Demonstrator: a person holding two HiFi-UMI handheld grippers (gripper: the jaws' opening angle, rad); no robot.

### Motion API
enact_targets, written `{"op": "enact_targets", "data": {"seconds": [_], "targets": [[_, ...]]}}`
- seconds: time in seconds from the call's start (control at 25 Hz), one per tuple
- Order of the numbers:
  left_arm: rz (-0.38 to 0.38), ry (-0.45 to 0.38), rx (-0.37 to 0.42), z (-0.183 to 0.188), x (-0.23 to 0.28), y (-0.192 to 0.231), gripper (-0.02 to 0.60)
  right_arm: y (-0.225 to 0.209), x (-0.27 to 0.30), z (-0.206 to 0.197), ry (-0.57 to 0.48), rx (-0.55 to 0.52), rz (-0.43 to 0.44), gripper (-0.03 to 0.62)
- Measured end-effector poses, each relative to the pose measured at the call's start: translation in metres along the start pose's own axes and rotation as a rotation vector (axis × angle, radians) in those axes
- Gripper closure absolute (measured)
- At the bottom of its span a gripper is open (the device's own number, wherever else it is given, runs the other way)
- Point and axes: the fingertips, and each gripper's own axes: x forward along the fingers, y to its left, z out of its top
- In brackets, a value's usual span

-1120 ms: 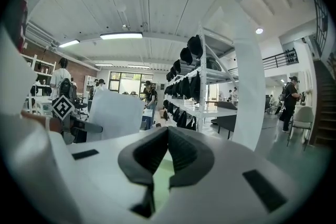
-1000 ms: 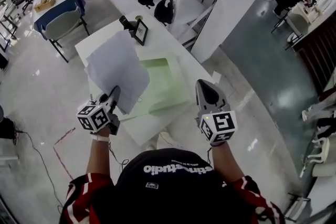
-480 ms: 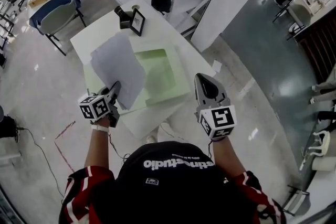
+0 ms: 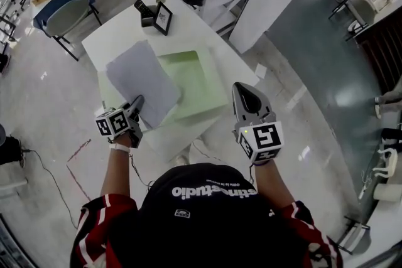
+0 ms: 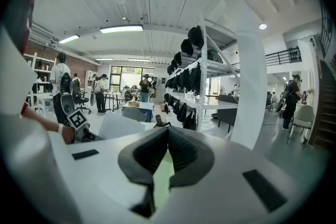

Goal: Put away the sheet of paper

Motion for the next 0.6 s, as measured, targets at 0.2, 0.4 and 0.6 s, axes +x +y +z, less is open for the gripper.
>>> {"op": "enact_targets", "data": {"seconds": [0.2,0.4,0.6], "targets": [[0.029,0.047,-0.015,-0.020,0.008,0.017,0.575,-0.001,-0.003,-0.004,0.006,0.003,0.006,0.595],[0.035,0.083,-0.040,-0.034,0.012,0.026,0.575,-0.002,-0.003,-0.009,0.015,0.019,0.004,0.595],[0.054,0.123,-0.066,-0.046,0.017,0.035,0.575,-0.005,-0.002,-0.010,0.016,0.024,0.004,0.595]]}}
